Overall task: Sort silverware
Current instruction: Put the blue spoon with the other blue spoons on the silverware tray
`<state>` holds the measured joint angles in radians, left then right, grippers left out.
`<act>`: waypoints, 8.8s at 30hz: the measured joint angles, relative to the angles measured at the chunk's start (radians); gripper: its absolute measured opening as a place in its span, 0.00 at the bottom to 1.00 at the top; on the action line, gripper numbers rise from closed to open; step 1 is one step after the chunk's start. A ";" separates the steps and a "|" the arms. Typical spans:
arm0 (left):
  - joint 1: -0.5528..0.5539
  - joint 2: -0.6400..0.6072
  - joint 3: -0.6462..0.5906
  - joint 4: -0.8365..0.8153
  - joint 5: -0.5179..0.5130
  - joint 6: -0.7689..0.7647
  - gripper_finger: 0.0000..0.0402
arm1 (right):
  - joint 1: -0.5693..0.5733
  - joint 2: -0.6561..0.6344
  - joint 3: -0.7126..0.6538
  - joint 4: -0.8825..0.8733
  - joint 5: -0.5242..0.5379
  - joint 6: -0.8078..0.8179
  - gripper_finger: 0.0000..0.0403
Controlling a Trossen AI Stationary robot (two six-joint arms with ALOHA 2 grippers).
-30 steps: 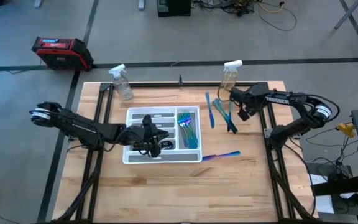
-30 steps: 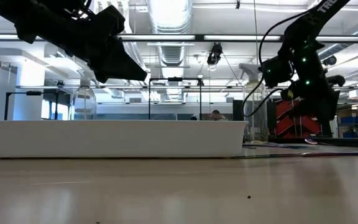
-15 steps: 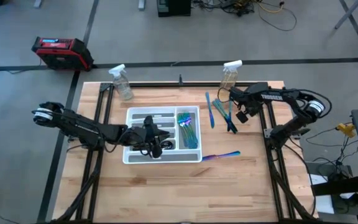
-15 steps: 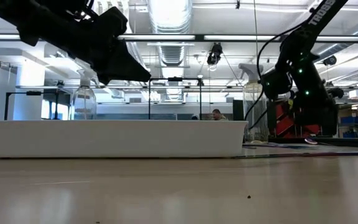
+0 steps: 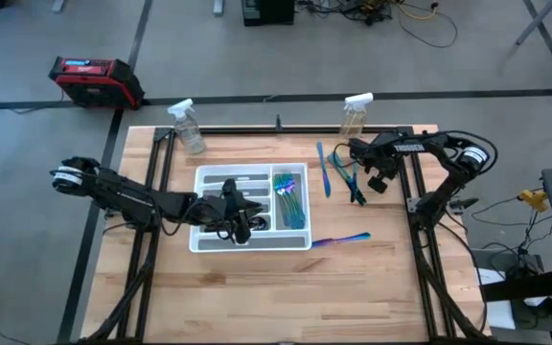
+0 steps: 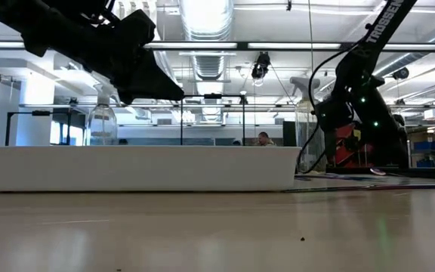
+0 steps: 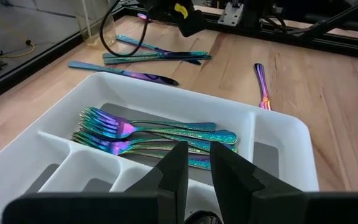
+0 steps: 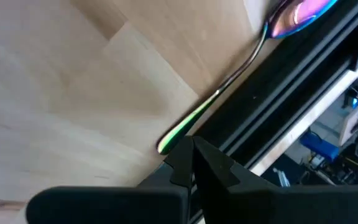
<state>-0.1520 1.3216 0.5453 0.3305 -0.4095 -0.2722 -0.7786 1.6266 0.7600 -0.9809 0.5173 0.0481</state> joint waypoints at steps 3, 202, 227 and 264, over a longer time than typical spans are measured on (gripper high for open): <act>0.000 0.001 0.000 -0.001 0.000 -0.003 0.13 | 0.002 0.000 -0.004 0.003 0.002 -0.011 0.00; 0.042 0.617 0.475 0.269 0.287 1.285 0.00 | 0.787 -0.446 -0.143 0.864 -0.727 0.202 0.00; 0.024 0.468 0.454 -0.046 -0.011 1.495 0.00 | 0.788 -0.522 -0.144 0.956 -0.617 0.048 0.47; -0.077 -0.179 -0.016 -0.725 -0.144 1.350 0.00 | 0.785 -0.411 -0.209 1.203 -0.406 0.132 0.48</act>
<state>-0.2291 1.1422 0.5295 -0.3949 -0.5536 1.0781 0.0059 1.2158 0.5514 0.2226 0.1110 0.1796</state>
